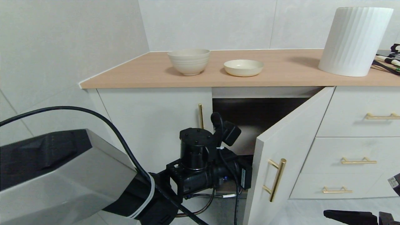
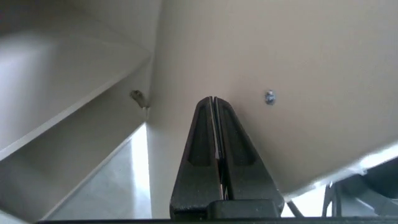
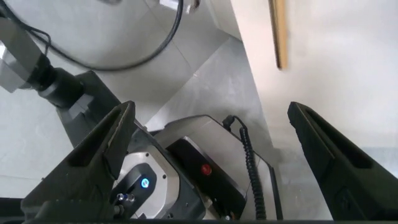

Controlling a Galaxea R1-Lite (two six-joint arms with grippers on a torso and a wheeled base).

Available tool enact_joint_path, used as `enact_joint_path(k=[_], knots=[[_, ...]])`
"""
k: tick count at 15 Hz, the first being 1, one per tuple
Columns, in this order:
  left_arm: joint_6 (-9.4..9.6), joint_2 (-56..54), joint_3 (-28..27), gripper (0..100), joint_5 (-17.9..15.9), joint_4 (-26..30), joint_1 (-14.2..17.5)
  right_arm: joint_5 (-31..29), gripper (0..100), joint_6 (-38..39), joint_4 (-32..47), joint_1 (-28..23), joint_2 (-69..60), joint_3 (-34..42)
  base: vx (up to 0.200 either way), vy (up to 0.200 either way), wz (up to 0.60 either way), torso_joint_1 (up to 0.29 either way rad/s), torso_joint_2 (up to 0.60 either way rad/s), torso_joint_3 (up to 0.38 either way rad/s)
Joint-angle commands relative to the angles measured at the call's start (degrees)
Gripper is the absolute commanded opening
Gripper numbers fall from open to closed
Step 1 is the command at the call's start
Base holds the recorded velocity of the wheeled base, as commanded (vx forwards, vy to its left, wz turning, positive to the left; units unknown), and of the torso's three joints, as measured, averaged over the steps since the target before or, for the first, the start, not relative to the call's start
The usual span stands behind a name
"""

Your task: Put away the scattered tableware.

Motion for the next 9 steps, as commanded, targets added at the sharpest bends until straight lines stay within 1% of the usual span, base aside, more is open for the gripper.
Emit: enact_joint_path(k=[1,4,5,6,7,8,9], knots=[[-0.05,0.18,-0.65,0,0.11,0.11,-0.09,0.30,100,-0.01,-0.05,0.20,-1.17,-0.04,0.000,0.000,0.00,0.000,0.00,0.000],[-0.05,-0.09,-0.56,0,1.43,0.11,-0.61,3.99,100,-0.01,-0.05,0.38,-3.46,0.05,0.000,0.000,0.00,0.000,0.00,0.000],[-0.05,0.00,-0.65,0,1.70,0.11,-1.76,6.01,100,-0.01,-0.05,0.38,-4.43,0.05,0.000,0.000,0.00,0.000,0.00,0.000],[-0.05,-0.26,-0.56,0,2.05,0.11,-3.78,8.39,100,0.08,-0.05,0.38,-5.57,0.14,0.000,0.000,0.00,0.000,0.00,0.000],[-0.05,-1.14,-0.56,0,2.93,0.11,-7.21,12.87,100,0.08,-0.05,0.38,-7.24,0.31,0.000,0.000,0.00,0.000,0.00,0.000],[-0.05,-2.28,-0.74,0,3.28,0.11,-11.34,18.76,100,0.17,-0.05,0.38,-9.70,0.75,0.000,0.000,0.00,0.000,0.00,0.000],[0.03,-3.07,-1.97,0,3.28,0.54,-15.38,26.58,100,0.17,-0.05,0.29,-12.60,1.63,0.000,0.000,0.00,0.000,0.00,0.000]])
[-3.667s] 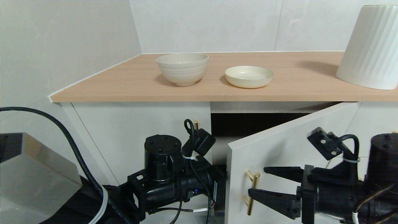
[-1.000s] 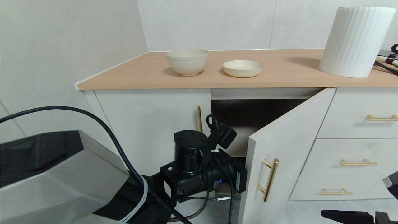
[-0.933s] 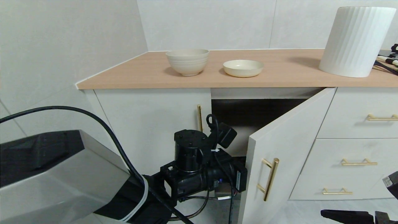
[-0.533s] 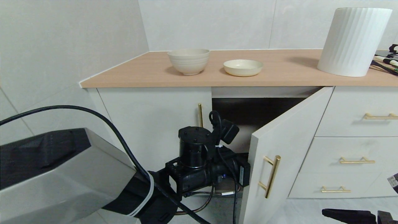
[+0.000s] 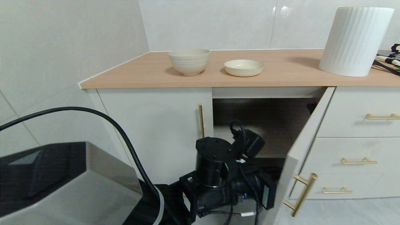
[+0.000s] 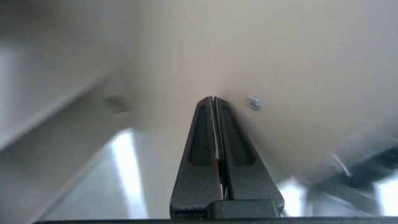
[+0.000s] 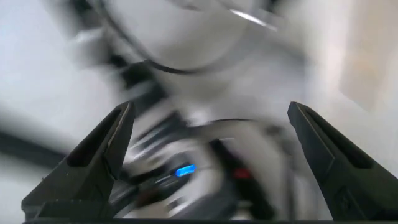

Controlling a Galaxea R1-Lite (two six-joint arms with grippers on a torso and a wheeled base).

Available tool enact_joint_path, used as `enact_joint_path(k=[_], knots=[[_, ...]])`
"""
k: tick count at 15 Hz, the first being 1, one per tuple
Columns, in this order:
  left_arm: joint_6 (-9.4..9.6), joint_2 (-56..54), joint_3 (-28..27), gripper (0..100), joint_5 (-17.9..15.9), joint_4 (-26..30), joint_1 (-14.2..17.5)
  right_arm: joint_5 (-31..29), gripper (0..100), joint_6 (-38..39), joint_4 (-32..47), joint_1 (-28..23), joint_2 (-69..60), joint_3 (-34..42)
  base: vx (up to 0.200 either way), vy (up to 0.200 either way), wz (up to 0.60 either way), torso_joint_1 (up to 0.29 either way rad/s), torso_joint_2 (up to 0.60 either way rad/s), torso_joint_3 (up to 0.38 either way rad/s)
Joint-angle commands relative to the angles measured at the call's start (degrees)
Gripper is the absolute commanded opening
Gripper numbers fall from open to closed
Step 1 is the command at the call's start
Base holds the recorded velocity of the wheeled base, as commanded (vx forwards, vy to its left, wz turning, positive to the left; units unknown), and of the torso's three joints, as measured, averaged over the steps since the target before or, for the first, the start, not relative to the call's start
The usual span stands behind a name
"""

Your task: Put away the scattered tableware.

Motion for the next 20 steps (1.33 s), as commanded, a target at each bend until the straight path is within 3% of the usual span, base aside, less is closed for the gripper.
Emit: enact_joint_path(k=[1,2,3,4,6,8,9,12,13,16,18,20], knots=[[0.05,-2.75,-1.65,0,0.55,1.18,-7.91,12.48,100,0.08,-0.02,-0.75,-7.25,1.80,0.000,0.000,0.00,0.000,0.00,0.000],[-0.04,-3.63,-0.51,0,1.87,1.36,-7.82,18.46,100,0.08,-0.02,-2.69,-8.39,2.24,0.000,0.000,0.00,0.000,0.00,0.000],[-0.13,-3.80,0.46,0,3.19,1.09,-6.94,20.04,100,0.08,-0.02,-3.21,-8.66,2.24,0.000,0.000,0.00,0.000,0.00,0.000],[-0.83,-4.51,2.13,0,5.83,-0.05,-3.69,20.30,100,0.08,-0.02,-3.21,-8.66,2.24,0.000,0.000,0.00,0.000,0.00,0.000],[-0.83,-5.82,4.32,0,6.35,-1.63,-0.18,20.30,100,0.08,-0.02,-3.21,-8.39,2.15,0.000,0.000,0.00,0.000,0.00,0.000],[-0.83,-9.43,8.19,0,6.27,-2.95,5.98,20.04,100,0.35,-0.02,-3.21,-4.35,-0.05,0.000,0.000,0.00,0.000,0.00,0.000],[-0.39,-10.66,9.16,0,6.27,-2.95,8.70,18.46,100,0.52,0.07,-3.21,1.54,-3.65,0.000,0.000,0.00,0.000,0.00,0.000],[4.18,-16.64,11.88,0,6.53,-0.05,16.26,9.14,100,0.52,0.51,-3.13,19.47,-18.51,0.000,0.000,0.00,0.000,0.00,0.000],[4.18,-18.83,11.97,0,6.53,2.59,18.46,8.97,100,0.52,1.74,-3.13,22.98,-23.25,0.000,0.000,0.00,0.000,0.00,0.000],[4.18,-31.93,9.95,0,6.44,22.28,27.68,4.40,100,0.43,15.89,-2.95,34.23,-42.76,0.000,0.000,0.00,0.000,0.00,0.000],[4.35,-39.93,6.70,0,6.53,37.83,29.88,0.53,100,-0.18,28.46,-2.77,38.36,-55.24,0.000,0.000,0.00,0.000,0.00,0.000],[4.27,-43.88,3.62,0,6.53,49.00,30.41,-8.79,100,-0.97,31.54,-2.69,40.21,-55.77,0.000,0.000,0.00,0.000,0.00,0.000]])
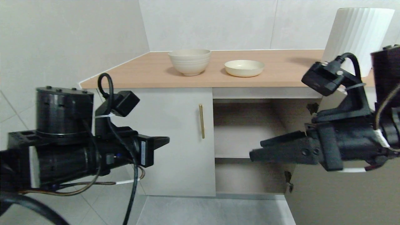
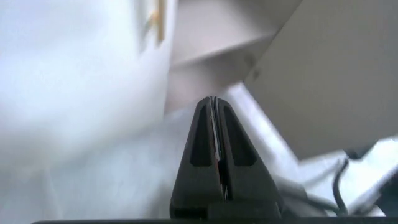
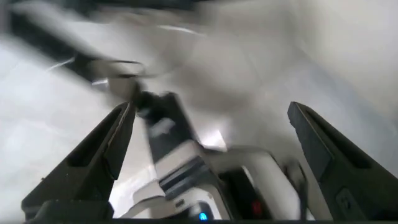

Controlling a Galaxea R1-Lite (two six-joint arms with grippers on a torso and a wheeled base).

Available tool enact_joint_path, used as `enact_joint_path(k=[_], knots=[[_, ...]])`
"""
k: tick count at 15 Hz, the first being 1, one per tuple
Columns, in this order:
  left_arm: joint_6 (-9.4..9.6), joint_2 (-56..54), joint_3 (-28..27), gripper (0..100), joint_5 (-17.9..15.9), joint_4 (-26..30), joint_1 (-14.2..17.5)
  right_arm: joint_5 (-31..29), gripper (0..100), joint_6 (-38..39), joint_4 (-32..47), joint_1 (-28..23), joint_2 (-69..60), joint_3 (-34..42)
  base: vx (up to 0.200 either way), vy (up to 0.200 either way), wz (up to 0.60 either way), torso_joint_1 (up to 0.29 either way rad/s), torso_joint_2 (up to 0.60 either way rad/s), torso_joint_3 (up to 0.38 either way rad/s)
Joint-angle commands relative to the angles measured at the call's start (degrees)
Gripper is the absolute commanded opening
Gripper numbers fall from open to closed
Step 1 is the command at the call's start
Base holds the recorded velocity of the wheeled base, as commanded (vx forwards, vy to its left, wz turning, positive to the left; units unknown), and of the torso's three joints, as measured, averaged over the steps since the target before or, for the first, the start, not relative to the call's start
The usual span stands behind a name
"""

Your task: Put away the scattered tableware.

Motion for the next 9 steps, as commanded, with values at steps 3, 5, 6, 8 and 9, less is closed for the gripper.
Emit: enact_joint_path(k=[3,5,6,8,9], knots=[[0.05,-8.44,-4.42,0,0.01,4.29,2.74,-19.70,100,-0.72,2.79,3.27,4.57,-2.99,0.000,0.000,0.00,0.000,0.00,0.000],[0.05,-8.53,-4.42,0,0.01,4.29,2.83,-20.76,100,-0.72,2.88,3.62,2.19,-2.99,0.000,0.000,0.00,0.000,0.00,0.000],[0.40,-8.53,-4.51,100,0.01,4.29,2.83,-20.76,100,-0.63,2.88,3.62,1.23,-2.99,0.000,0.000,0.00,0.000,0.00,0.000],[0.40,-8.71,-5.12,100,0.01,3.85,2.92,-23.13,100,-0.63,2.97,3.62,0.52,-3.16,0.000,0.000,0.00,0.000,0.00,0.000],[0.40,-9.41,-5.12,100,0.01,3.59,2.92,-24.71,100,-0.63,2.97,3.62,0.52,-3.16,0.000,0.000,0.00,0.000,0.00,0.000]])
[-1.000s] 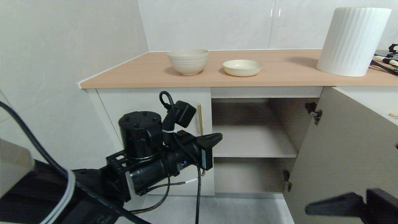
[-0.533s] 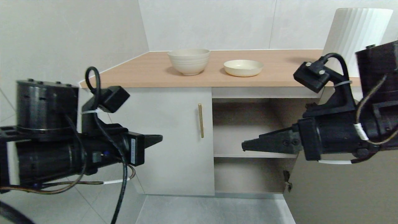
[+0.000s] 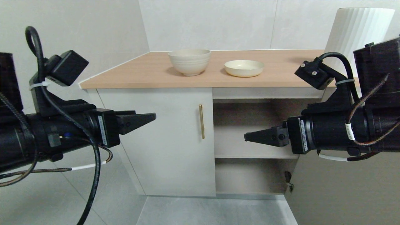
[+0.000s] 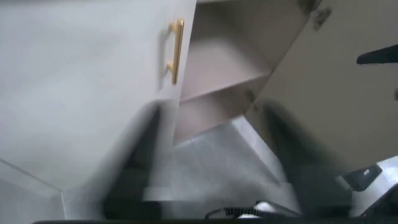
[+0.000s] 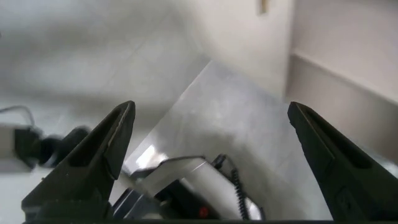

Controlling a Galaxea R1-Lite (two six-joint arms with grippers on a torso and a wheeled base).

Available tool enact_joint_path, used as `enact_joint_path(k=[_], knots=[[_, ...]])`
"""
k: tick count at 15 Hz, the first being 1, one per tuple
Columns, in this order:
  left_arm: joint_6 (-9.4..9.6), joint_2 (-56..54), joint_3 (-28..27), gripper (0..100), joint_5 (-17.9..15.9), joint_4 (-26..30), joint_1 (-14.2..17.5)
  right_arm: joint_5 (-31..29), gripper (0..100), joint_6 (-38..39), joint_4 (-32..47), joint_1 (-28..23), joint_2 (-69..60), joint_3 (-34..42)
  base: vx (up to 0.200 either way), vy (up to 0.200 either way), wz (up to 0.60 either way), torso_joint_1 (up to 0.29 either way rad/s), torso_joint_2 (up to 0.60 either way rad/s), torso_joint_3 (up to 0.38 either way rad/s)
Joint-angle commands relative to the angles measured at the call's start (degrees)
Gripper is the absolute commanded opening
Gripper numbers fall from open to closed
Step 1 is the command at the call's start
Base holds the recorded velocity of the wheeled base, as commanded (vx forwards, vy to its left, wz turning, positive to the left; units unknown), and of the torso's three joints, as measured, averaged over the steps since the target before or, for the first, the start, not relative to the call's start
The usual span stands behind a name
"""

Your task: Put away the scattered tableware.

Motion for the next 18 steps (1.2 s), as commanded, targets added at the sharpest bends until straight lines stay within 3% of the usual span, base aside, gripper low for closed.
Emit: enact_joint_path(k=[1,9,16,18], knots=[[-0.04,-1.23,-0.29,100,0.01,-0.02,0.01,-1.11,100,0.04,-0.01,0.08,-1.20,-0.13,0.000,0.000,0.00,0.000,0.00,0.000],[0.05,-1.67,-0.46,100,1.41,-2.04,0.01,-1.20,100,0.04,-0.01,0.08,-2.26,-0.13,0.000,0.000,0.00,0.000,0.00,0.000],[-0.30,-1.85,-0.55,100,1.59,-2.04,0.28,-1.20,100,0.04,-0.10,0.08,-2.70,-0.04,0.200,0.000,0.00,0.002,0.00,0.004],[-0.30,-2.38,-0.29,100,1.59,-1.95,0.63,-1.20,100,0.04,-0.01,0.08,-2.70,-0.04,0.000,0.000,0.00,0.000,0.00,0.000]])
